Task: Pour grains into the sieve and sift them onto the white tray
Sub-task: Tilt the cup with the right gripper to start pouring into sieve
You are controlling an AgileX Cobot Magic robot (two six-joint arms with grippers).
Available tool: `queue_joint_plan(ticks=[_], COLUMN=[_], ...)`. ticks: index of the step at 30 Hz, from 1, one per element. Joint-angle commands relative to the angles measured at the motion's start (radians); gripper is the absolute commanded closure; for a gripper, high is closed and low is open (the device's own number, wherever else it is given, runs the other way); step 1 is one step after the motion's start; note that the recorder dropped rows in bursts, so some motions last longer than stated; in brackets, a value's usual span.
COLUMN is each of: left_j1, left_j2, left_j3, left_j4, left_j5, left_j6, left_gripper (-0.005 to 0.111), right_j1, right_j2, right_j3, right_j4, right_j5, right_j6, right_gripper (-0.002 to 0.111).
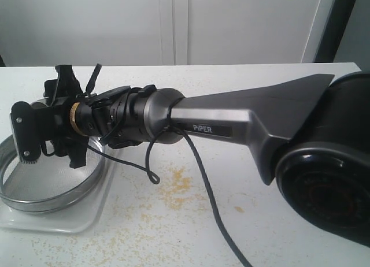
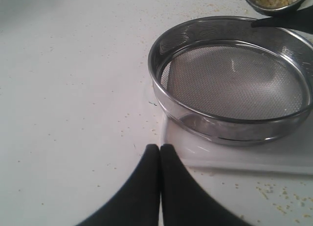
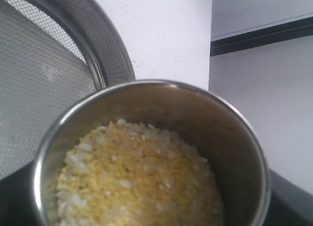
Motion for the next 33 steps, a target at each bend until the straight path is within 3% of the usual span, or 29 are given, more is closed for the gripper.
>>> queue_joint_plan(ticks=[1, 33], left_j1=[-0.005, -0.005], left_j2=[-0.004, -0.004], left_j3=[0.004, 0.004], left_j4=[-0.003, -0.003], left_j5=[-0.003, -0.003], left_j6=[-0.001, -0.001], left_gripper=[0.106, 0.106], right_j1=[-0.001, -0.001], right_j2=[0.002, 0.070], right_j3=[-0.013, -0.101], right_j4=[-0.006, -0.120], right_j5=[0.000, 0.052], right_j6=[-0.079, -0.204], right_gripper=[0.108, 0.108])
